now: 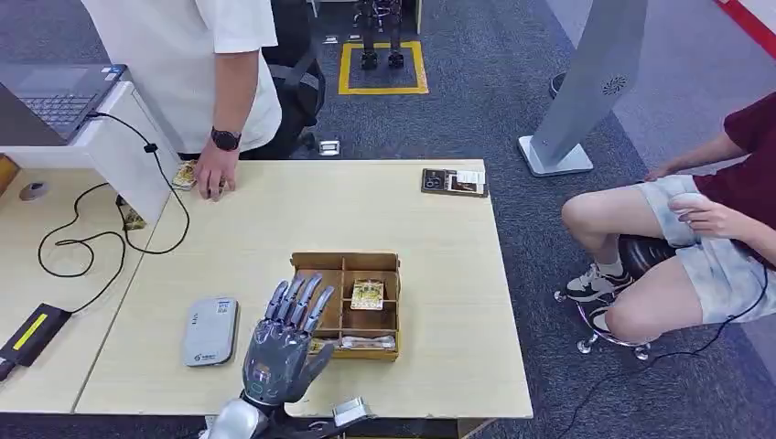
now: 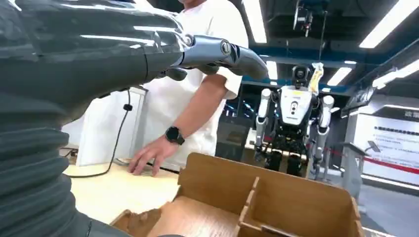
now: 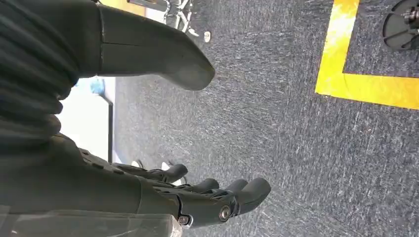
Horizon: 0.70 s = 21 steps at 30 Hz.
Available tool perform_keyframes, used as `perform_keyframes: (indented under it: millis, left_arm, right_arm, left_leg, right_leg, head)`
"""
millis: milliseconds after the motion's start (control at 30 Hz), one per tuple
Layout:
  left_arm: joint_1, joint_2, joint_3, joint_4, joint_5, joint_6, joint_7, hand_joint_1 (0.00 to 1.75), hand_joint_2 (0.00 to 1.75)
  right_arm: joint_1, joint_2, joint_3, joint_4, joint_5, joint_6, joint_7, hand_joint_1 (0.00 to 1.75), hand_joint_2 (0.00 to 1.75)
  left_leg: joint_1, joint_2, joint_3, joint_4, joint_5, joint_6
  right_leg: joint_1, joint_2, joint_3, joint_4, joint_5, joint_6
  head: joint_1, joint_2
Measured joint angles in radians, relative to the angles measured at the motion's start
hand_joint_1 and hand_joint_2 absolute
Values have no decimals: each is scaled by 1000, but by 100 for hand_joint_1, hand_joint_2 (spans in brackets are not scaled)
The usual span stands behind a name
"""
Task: Pass the card to the sensor for recognition and then transmit it.
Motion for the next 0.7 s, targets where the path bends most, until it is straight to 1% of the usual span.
perform_keyframes:
  millis: [167, 433, 700]
  left_arm:
    - [1, 0, 8, 0, -18, -11, 0, 0, 175]
    - [0, 5, 8, 3, -41, -81, 23, 0, 175]
    - [-1, 14, 8, 11, -42, -99, 35, 0, 175]
  right_arm:
    - [0, 0, 0, 0, 1, 0, 0, 0, 175]
    - [0, 0, 0, 0, 6, 0, -3, 0, 175]
    - [0, 0, 0, 0, 6, 0, -3, 0, 175]
  left_leg:
    - [0, 0, 0, 0, 0, 0]
    - [0, 0, 0, 0, 0, 0]
    - [0, 0, 0, 0, 0, 0]
  right_leg:
    - [0, 0, 0, 0, 0, 0]
    - [0, 0, 0, 0, 0, 0]
    - [0, 0, 0, 0, 0, 0]
  head:
    - [0, 0]
    - [0, 0]
    - [0, 0]
